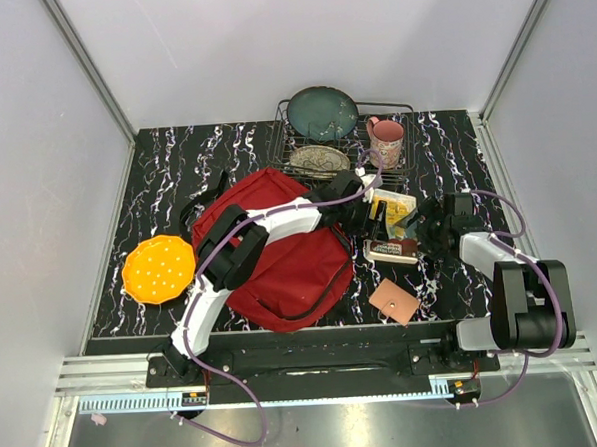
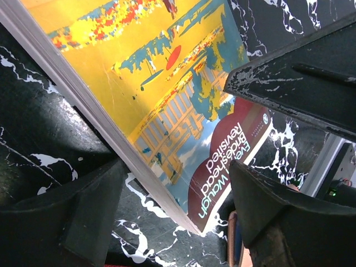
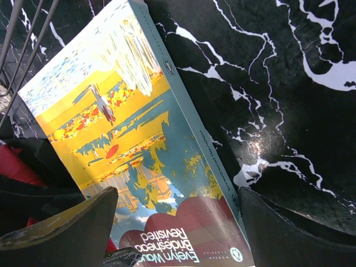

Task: Pack the student bag
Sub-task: Pick up the book from the center of the board.

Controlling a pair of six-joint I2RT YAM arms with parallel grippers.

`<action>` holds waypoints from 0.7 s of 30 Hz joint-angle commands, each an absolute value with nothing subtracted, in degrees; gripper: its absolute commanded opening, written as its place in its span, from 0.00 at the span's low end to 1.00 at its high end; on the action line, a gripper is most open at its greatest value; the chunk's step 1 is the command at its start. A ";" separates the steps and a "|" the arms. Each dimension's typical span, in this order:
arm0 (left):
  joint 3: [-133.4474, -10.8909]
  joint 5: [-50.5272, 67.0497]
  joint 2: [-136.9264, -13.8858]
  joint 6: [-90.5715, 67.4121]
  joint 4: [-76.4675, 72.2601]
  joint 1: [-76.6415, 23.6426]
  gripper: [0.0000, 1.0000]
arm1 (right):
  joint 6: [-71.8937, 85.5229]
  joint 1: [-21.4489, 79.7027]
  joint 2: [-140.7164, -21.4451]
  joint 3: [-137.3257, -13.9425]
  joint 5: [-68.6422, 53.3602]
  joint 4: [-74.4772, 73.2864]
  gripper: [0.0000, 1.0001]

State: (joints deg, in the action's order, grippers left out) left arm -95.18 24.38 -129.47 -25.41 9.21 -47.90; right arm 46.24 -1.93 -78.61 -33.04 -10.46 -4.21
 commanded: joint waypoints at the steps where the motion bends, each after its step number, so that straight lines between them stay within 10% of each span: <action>1: -97.47 26.72 -128.32 -30.66 5.02 -48.16 0.80 | 43.68 -2.20 -80.51 -32.26 -11.33 -3.87 0.95; 13: -92.91 28.57 -125.95 -42.36 -6.32 -48.16 0.60 | 45.79 -2.11 -76.39 -26.81 -20.92 4.39 0.73; 21: -94.22 24.09 -124.72 -41.14 -0.71 -48.08 0.17 | 45.09 -2.20 -75.06 -26.37 -19.16 1.85 0.74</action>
